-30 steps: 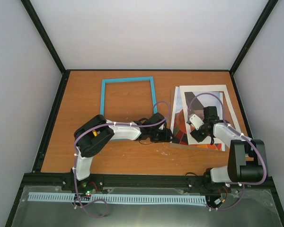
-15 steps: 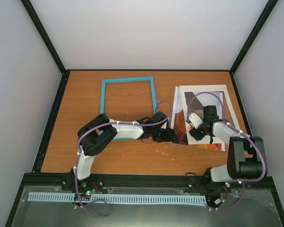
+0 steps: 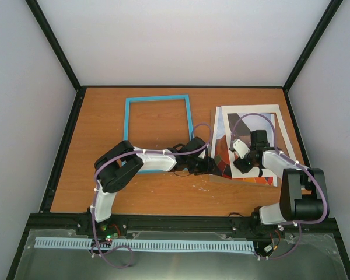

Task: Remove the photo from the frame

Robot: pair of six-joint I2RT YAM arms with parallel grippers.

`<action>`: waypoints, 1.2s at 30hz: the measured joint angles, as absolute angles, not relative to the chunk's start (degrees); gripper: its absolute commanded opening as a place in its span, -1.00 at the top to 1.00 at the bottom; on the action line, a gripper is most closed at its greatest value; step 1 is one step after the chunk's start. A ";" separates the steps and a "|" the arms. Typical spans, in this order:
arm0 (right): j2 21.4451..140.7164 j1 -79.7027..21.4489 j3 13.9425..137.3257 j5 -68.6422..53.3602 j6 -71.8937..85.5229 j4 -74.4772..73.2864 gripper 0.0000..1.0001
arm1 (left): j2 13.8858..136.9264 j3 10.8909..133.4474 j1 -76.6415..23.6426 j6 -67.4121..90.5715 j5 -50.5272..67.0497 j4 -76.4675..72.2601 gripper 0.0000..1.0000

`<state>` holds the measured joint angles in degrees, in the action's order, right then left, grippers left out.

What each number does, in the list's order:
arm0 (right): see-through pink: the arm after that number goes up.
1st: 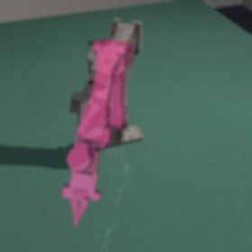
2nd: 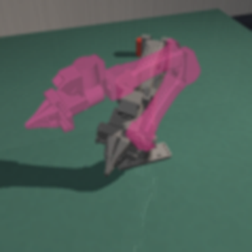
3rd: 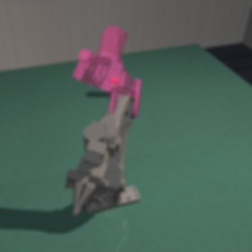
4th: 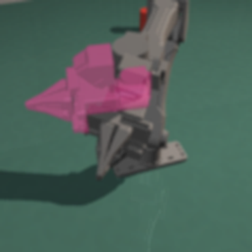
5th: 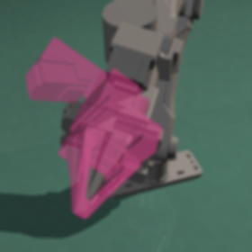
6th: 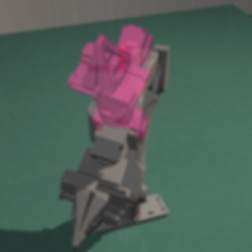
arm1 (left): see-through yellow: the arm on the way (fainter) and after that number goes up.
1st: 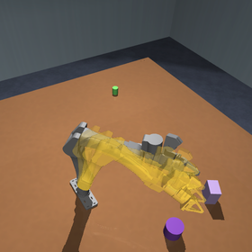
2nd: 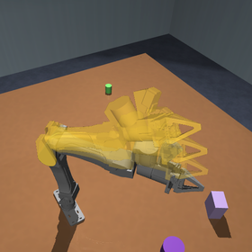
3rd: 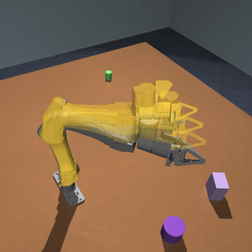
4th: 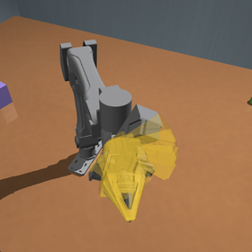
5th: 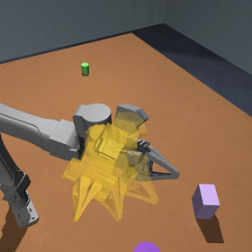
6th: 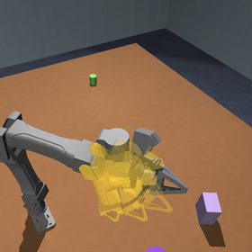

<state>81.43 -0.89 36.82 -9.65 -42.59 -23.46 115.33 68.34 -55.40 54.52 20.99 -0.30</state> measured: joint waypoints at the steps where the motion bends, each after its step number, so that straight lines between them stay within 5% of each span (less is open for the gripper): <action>1: 81.43 -0.89 36.82 -9.67 -42.59 -23.44 -0.26 | 115.22 68.34 -55.40 54.57 20.86 -0.30 0.00; 27: 81.62 -0.89 36.82 -10.11 -42.54 -23.00 -0.27 | 119.24 71.94 -53.23 56.75 21.89 -4.69 0.03; 36: 81.65 -0.89 36.82 -10.15 -42.41 -22.94 -0.27 | 128.27 83.11 -50.46 56.23 24.36 -5.21 0.24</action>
